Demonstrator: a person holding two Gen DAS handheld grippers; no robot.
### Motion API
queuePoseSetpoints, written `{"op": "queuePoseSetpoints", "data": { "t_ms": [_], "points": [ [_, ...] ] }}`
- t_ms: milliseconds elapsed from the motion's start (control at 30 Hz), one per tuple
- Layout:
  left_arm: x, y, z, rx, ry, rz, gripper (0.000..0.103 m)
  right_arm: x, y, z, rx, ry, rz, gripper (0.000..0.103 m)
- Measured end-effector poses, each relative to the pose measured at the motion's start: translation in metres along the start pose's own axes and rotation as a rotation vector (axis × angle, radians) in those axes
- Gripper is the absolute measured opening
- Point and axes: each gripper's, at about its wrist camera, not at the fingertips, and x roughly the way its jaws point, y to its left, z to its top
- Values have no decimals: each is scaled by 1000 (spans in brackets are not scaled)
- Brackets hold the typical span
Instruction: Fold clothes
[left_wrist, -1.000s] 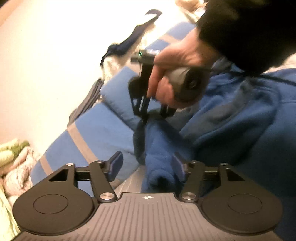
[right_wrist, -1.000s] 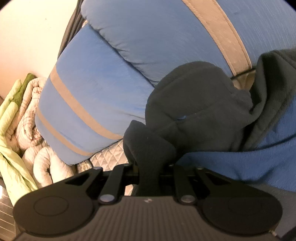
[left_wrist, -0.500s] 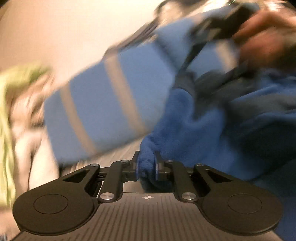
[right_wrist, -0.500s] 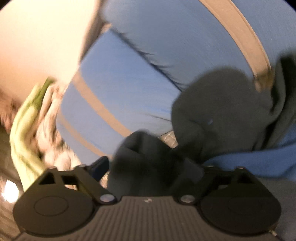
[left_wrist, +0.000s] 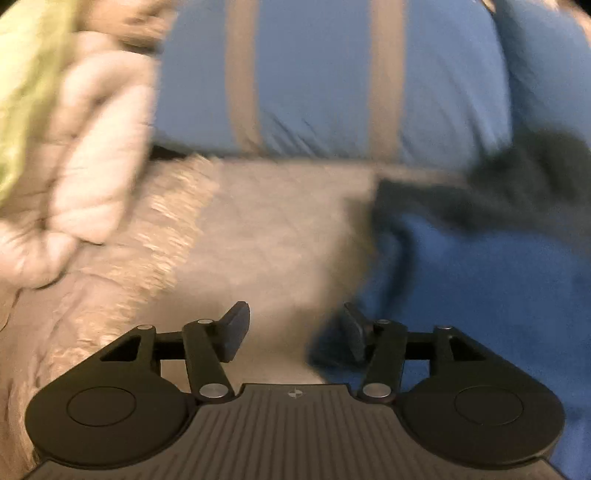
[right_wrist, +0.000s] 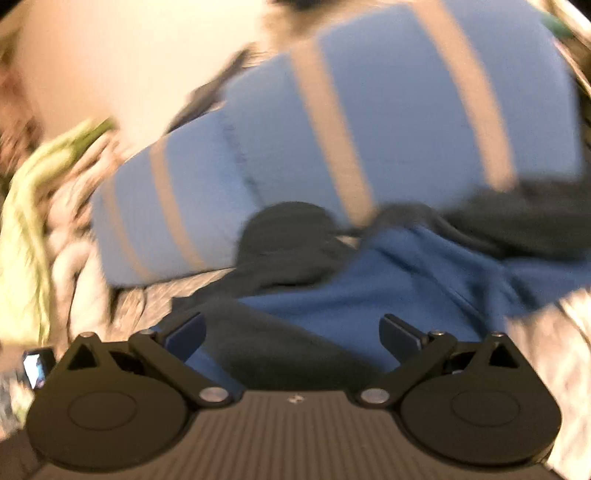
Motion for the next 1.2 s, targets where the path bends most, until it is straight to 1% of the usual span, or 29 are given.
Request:
{"op": "queuePoseSetpoints", "data": {
  "t_ms": [67, 133, 233, 333, 467, 533, 567, 600, 667, 733, 767, 800, 867, 933, 1033, 1133, 1167, 1200],
  "points": [
    [-3, 3, 5, -37, -65, 44, 55, -5, -20, 1, 75, -2, -26, 103],
    [-4, 14, 7, -100, -73, -7, 57, -7, -35, 0, 133, 6, -29, 103],
    [15, 31, 8, -242, 19, -181, 58, -6, -51, -4, 217, 30, -41, 103],
    [36, 41, 1, -376, 96, -262, 58, -3, -57, -6, 271, 59, -31, 103],
    [52, 52, -5, -499, 127, -320, 58, 1, -50, -10, 244, 104, -3, 102],
    [55, 53, -6, -526, 125, -341, 58, 4, -45, -11, 216, 126, 21, 99],
    [56, 53, -7, -539, 124, -352, 58, 6, -42, -12, 196, 141, 19, 94],
    [56, 52, -7, -531, 114, -365, 58, 8, -38, -13, 174, 157, 10, 88],
    [57, 49, -8, -521, 97, -390, 58, 11, -31, -15, 128, 189, -9, 82],
    [60, 47, -8, -515, 85, -414, 58, 14, -27, -20, 98, 224, -17, 80],
    [61, 46, -8, -510, 82, -419, 58, 16, -25, -22, 89, 241, -18, 77],
    [63, 45, -7, -505, 79, -424, 58, 18, -23, -24, 79, 257, -24, 72],
    [66, 43, -6, -495, 73, -434, 58, 17, -21, -27, 67, 269, -42, 65],
    [69, 41, -7, -479, 80, -443, 58, 17, -22, -29, 86, 295, -49, 63],
    [70, 40, -6, -470, 70, -463, 57, 15, -29, -36, 160, 332, -53, 63],
    [68, 44, -5, -490, 39, -517, 57, 15, -28, -38, 155, 308, 7, 63],
    [70, 44, -5, -495, 45, -528, 57, 15, -27, -38, 136, 287, 17, 59],
    [72, 43, -5, -495, 54, -525, 57, 18, -25, -37, 111, 278, 15, 46]
  ]
}}
